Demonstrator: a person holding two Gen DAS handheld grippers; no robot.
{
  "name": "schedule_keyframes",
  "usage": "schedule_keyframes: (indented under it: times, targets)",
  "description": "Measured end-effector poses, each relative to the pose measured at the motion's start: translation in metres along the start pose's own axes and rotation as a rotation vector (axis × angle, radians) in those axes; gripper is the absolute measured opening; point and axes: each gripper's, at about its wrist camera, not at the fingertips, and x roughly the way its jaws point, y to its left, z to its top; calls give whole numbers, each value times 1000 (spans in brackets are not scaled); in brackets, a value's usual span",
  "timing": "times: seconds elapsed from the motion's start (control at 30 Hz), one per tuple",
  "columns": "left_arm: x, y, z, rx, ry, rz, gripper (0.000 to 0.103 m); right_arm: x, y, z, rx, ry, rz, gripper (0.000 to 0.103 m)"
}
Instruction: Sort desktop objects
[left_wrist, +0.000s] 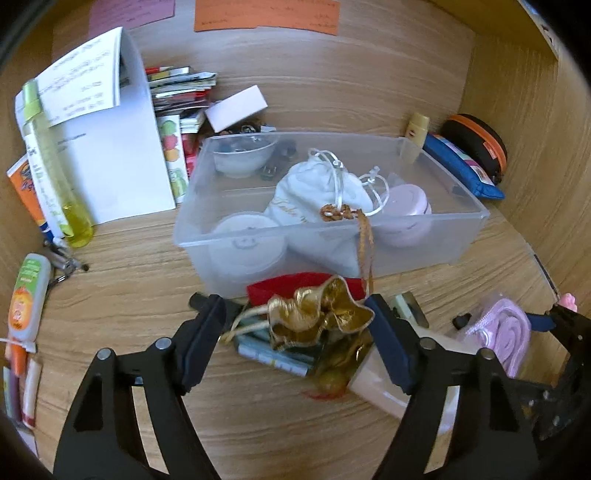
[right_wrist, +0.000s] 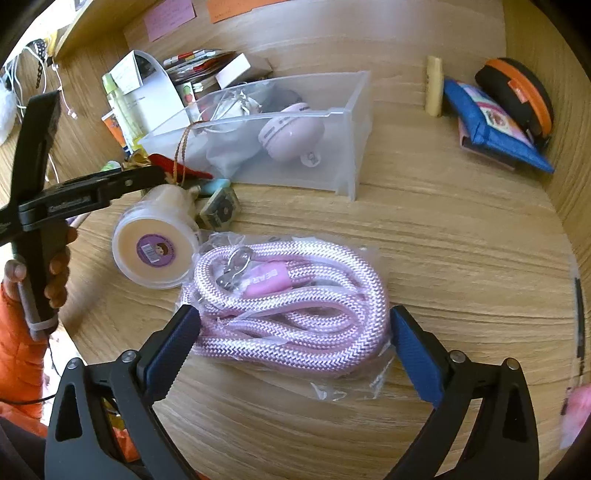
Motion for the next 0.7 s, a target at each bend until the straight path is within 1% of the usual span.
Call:
schedule_keyframes:
  times: [0.1, 0.27, 0.43, 0.57, 0.63, 0.7]
  targets:
    - [6, -3, 2, -9, 5, -6, 65, 2, 2, 0, -2, 8, 15, 103]
    - [11, -6, 2, -13, -6, 21, 59, 6, 5, 3, -25, 10, 16, 103]
    - [14, 2, 2, -49, -14, 35, 50, 8, 6, 5, -19, 18, 17, 103]
    - [11, 8, 4, -79, -27, 32, 44, 8, 5, 7, 7, 36, 40, 103]
    - [7, 11, 5, -86, -41, 33, 39, 8, 4, 8, 22, 47, 47, 103]
    - [1, 13, 5, -92, -57, 33, 37, 9, 6, 9, 16, 58, 42, 103]
